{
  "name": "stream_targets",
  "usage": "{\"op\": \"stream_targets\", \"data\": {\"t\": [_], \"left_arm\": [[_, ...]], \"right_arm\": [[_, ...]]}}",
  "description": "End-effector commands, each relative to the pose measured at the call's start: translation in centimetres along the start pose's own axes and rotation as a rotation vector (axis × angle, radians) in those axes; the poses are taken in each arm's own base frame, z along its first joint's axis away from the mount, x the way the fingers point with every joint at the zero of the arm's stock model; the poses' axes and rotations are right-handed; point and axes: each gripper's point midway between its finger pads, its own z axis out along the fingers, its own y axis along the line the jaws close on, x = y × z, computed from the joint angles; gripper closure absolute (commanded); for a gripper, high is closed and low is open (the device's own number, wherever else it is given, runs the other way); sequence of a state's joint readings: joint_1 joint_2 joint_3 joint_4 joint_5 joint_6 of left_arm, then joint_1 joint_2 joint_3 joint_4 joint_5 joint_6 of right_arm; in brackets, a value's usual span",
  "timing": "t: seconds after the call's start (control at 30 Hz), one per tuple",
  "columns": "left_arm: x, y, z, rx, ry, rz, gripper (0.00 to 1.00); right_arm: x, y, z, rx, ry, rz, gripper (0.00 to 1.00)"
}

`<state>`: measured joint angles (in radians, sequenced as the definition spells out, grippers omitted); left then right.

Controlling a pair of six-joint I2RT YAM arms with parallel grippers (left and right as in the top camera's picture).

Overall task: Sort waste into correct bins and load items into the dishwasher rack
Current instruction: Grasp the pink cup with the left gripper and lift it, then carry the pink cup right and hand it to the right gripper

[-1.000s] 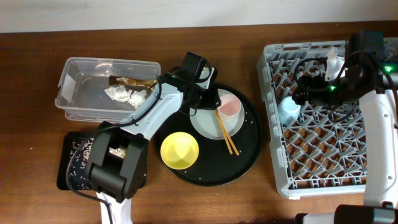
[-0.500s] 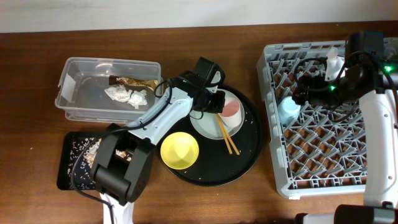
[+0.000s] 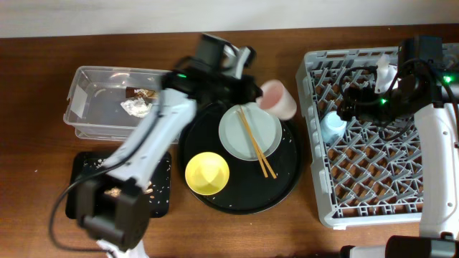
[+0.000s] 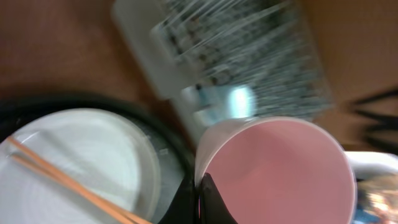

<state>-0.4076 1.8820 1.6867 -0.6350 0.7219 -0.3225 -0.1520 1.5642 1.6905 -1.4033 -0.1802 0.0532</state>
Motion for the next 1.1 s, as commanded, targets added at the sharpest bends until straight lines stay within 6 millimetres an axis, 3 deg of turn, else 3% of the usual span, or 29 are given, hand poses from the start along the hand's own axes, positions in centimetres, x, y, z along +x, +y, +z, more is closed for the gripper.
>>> {"op": "stream_targets", "data": {"t": [0.0, 0.13, 0.27, 0.37, 0.4, 0.5, 0.6, 0.7, 1.07], "left_arm": [[-1.1, -4.9, -6.8, 0.370, 0.004, 0.001, 0.99], [-1.6, -3.9, -10.8, 0.502, -0.015, -0.037, 1.00], [-1.9, -3.0, -12.2, 0.519, -0.039, -0.030, 1.00], [-1.9, -3.0, -12.1, 0.518, -0.040, -0.023, 1.00], [-1.8, -3.1, -12.1, 0.520, -0.038, -0.022, 0.99], [-1.7, -3.4, -11.8, 0.524, -0.029, -0.022, 0.99], [-1.3, -4.0, -11.4, 0.536, -0.011, -0.026, 1.00], [-0.7, -5.5, -11.5, 0.606, 0.023, -0.019, 1.00], [1.7, -9.9, -9.0, 0.698, 0.125, 0.049, 1.00]], "right_arm": [[-0.3, -0.4, -0.2, 0.017, -0.011, 0.009, 0.02], [-0.3, -0.4, -0.2, 0.016, -0.013, 0.010, 0.02], [-2.0, 0.6, -0.3, -0.042, -0.081, 0.001, 0.02], [-0.9, 2.7, -0.5, -0.165, -0.034, 0.004, 0.02], [-0.3, 4.5, -0.9, -0.272, -0.013, -0.026, 0.02], [1.5, 11.0, -4.2, -0.692, -0.024, -0.257, 0.02], [2.3, 14.2, -7.9, -0.979, -0.095, -0.373, 0.02], [3.1, 15.8, -10.4, -1.140, -0.168, -0.458, 0.02], [5.4, 19.0, -10.7, -1.211, -0.119, -0.580, 0.02]]}}
